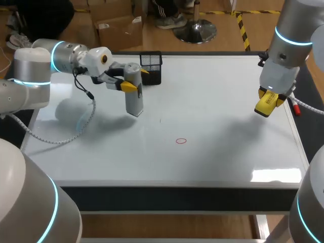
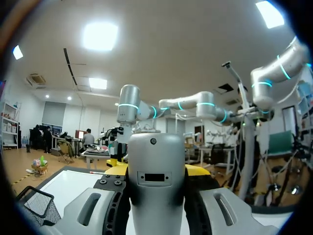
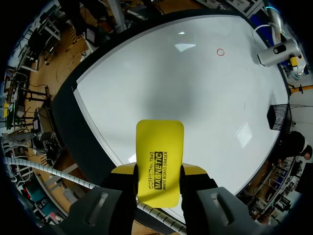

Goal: Pick up the inspection probe, press it on each red-marked spot on the whiteboard one by one, put down the probe, pick up the eraser, and wipe off all the red marks.

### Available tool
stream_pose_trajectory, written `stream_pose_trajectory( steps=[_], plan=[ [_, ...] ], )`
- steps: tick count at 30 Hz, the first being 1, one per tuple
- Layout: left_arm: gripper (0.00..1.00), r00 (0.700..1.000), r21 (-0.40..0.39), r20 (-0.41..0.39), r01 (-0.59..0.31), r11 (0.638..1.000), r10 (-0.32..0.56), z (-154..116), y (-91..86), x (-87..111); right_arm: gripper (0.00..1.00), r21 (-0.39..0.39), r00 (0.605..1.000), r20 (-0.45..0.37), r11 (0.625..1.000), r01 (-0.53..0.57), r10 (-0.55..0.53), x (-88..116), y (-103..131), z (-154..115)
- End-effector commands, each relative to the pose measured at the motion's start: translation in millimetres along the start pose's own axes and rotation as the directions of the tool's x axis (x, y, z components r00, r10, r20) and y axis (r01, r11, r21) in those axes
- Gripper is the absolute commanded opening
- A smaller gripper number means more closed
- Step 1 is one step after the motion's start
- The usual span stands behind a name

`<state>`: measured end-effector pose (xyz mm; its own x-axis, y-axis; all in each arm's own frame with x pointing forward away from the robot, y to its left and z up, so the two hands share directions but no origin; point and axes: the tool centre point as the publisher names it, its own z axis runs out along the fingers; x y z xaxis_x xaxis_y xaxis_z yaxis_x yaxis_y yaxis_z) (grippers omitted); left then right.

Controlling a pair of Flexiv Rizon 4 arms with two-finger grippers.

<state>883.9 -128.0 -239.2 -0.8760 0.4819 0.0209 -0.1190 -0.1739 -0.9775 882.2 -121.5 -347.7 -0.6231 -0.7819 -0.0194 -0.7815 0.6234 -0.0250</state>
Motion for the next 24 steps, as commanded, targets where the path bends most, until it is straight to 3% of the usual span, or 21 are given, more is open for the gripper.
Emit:
stream_pose_trajectory(
  steps=[1, 13, 24],
  plan=[
    [0.00, 0.998, -0.011, -0.051, 0.022, 1.000, -0.022, -14.9, -0.3, -4.7, 0.00, 0.002, 1.000, -0.003, 1.000, 0.002, -0.002, 0.1, -0.6, -0.7],
    [0.00, 0.994, -0.017, -0.111, 0.019, 1.000, -0.021, -42.0, -4.5, -7.7, 0.00, 0.002, 1.000, -0.003, 1.000, 0.002, -0.002, 0.1, -0.6, -0.7],
    [0.00, 0.992, -0.001, -0.126, 0.026, 1.000, -0.026, -43.3, -3.2, -7.6, 0.00, 0.002, 1.000, -0.003, 1.000, 0.002, -0.002, 0.1, -0.6, -0.7]
  ],
)
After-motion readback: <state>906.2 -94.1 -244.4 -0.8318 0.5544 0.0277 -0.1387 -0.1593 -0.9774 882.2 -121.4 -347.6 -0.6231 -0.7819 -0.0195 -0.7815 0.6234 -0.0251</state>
